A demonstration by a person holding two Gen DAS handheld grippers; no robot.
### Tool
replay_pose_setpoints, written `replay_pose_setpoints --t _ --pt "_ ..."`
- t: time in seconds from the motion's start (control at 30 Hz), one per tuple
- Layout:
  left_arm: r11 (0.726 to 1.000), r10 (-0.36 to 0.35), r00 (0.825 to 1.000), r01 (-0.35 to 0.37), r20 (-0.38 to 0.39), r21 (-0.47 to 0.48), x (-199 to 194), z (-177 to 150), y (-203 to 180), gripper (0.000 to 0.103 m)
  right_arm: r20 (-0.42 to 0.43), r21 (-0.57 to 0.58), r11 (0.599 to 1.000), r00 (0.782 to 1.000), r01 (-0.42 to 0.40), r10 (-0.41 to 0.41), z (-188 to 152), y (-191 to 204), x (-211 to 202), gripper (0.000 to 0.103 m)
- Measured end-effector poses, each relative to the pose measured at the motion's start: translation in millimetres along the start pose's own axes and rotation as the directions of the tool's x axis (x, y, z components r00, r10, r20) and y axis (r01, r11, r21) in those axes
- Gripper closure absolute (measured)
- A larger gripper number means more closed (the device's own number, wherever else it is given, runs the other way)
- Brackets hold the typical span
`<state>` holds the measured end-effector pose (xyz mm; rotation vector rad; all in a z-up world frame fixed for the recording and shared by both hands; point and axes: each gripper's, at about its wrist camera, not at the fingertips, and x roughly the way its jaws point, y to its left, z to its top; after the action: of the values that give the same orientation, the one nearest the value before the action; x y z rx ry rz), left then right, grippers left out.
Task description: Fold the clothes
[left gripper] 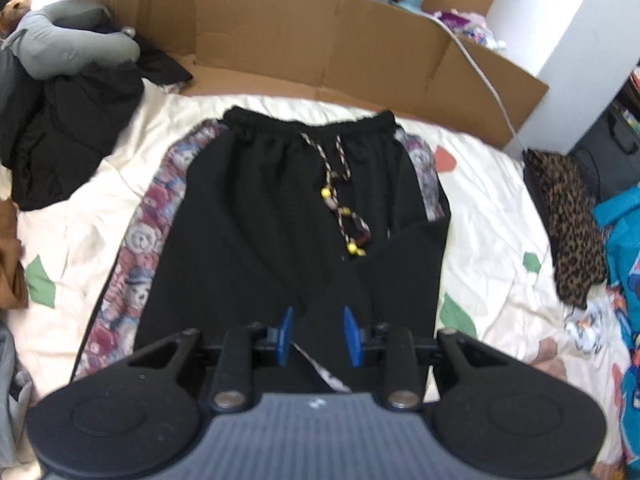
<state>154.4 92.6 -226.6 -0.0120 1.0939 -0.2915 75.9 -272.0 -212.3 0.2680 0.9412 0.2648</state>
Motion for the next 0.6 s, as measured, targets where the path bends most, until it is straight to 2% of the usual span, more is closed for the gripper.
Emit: replay_pose_setpoints --t 0.2,0.6 --pt "1.000 -0.007 1.000 0.007 -0.021 0.008 2 -12 -7 0.072 -0.026 0.007 1.000 1.000 -0.018 0.018 -15 1 6 0.019" --pt "1.000 -0.015 0.999 0.015 -0.032 0.013 12 -13 -9 0.072 -0.042 0.029 0.999 0.998 -0.039 0.040 -30 -4 7 0.019"
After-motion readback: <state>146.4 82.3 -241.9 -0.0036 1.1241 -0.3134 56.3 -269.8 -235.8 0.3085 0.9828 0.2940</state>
